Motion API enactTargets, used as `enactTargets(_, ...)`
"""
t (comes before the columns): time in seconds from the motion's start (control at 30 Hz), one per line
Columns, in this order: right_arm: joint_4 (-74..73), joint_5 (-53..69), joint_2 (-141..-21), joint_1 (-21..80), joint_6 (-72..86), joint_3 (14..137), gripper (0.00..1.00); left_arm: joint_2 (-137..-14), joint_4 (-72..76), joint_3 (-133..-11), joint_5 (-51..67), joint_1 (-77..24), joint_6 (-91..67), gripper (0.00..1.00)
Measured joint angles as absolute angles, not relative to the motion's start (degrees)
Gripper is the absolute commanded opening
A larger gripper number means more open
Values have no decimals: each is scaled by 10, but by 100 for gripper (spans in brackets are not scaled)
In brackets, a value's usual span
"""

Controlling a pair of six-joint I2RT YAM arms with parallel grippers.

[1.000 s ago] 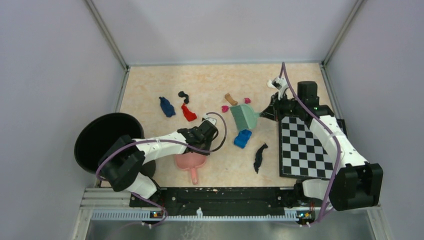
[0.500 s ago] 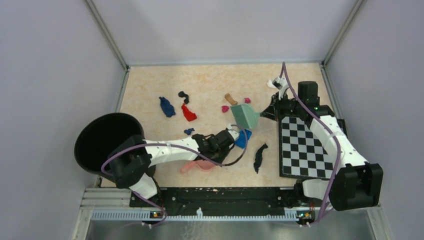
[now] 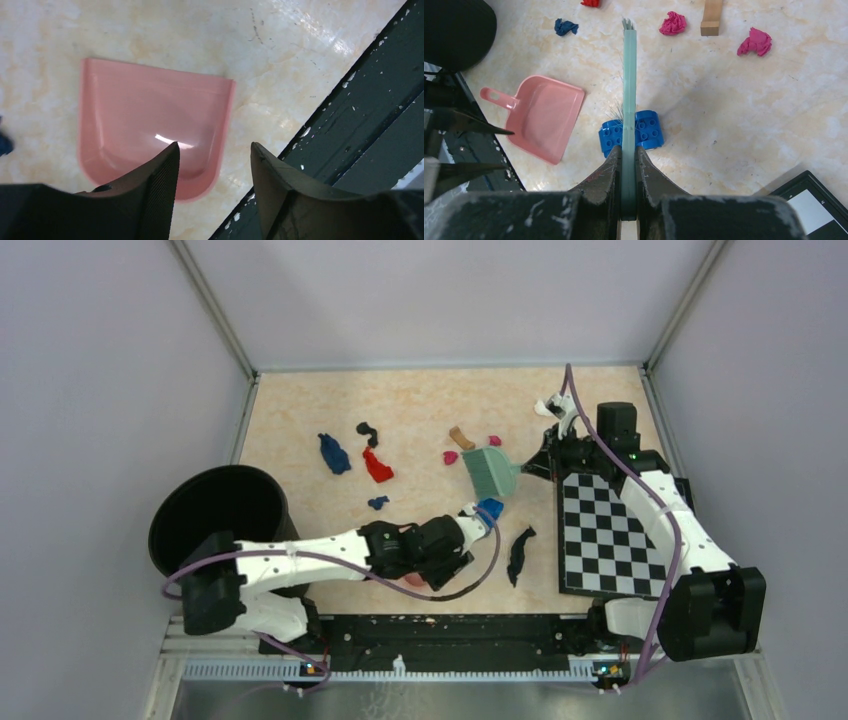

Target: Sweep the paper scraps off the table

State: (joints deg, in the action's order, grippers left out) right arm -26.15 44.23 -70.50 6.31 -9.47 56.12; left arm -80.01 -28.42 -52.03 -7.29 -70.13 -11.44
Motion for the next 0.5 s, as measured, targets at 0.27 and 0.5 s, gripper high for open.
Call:
enactTargets(0.27, -262, 447, -705, 63, -105, 561, 0, -696, -350, -511, -142, -701, -108, 78)
enactTargets(0.5, -267, 456, -705, 63, -109, 561, 0, -759, -439, -548, -163, -682, -92, 80)
